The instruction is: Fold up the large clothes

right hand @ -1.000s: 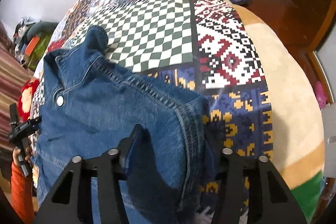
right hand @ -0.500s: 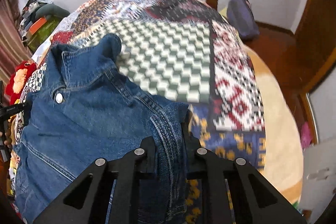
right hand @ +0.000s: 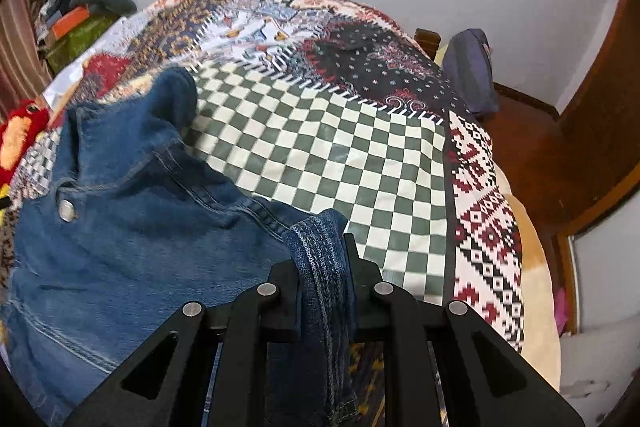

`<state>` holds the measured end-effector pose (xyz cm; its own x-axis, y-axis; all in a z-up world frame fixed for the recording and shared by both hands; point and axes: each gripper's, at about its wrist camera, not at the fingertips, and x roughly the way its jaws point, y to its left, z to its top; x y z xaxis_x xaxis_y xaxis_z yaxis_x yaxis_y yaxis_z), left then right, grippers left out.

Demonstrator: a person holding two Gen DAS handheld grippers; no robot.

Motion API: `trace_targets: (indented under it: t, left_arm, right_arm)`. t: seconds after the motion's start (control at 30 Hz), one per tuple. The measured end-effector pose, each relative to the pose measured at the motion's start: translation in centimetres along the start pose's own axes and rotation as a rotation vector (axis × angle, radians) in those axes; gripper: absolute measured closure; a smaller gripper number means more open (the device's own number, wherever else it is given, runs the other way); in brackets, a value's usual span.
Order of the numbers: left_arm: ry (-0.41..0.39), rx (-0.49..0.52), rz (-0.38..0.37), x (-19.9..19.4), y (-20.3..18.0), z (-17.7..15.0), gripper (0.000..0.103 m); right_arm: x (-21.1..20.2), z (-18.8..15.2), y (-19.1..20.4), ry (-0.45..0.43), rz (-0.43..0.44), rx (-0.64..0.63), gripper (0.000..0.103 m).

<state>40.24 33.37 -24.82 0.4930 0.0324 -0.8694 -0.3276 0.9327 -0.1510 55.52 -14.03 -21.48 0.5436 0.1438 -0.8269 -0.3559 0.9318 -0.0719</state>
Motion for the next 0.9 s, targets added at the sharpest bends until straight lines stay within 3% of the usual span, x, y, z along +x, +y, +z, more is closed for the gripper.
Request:
trace_targets:
  t: [0.1, 0.23, 0.33, 0.4, 0.47, 0.5, 0.7, 0.9]
  left_arm:
    - [0.008, 0.023, -0.013, 0.5, -1.5, 0.0, 0.091]
    - [0.035, 0.051, 0.019, 2.0, -3.0, -1.2, 0.063]
    - [0.075, 0.046, 0.061, 3.9, -3.2, -1.9, 0.060]
    - [0.091, 0.039, 0.068, 4.8, -3.2, -2.3, 0.059]
    - [0.080, 0.051, 0.082, 5.0, -3.4, -2.6, 0.057]
    - [0.076, 0.067, 0.095, 5.1, -3.7, -2.7, 0.057]
    - [0.085, 0.113, 0.152, 5.1, -5.0, -3.2, 0.055]
    - [0.058, 0.116, 0.158, 2.4, -5.2, -2.6, 0.055]
  right_arm:
    - [1.7, -0.3, -0.1, 0.031, -0.033, -0.023, 0.090]
    - [3.1, -1.3, -0.4, 0.049, -0.071, -0.043, 0.087]
    - [3.0, -1.5, -0.9, 0.050, -0.070, -0.027, 0.082]
    - [3.0, -1.5, -1.0, 0.063, -0.104, -0.027, 0.069]
    - [2.9, -1.6, -1.2, 0.067, -0.193, -0.036, 0.026]
    - [2.8, -1.8, -1.5, 0.059, -0.241, -0.042, 0.021]
    - [1.1, -2.9, -3.7, 0.059, -0.141, 0.048, 0.020]
    - [-3.8, -2.9, -3.6, 0.008, -0.091, 0.092, 0.020]
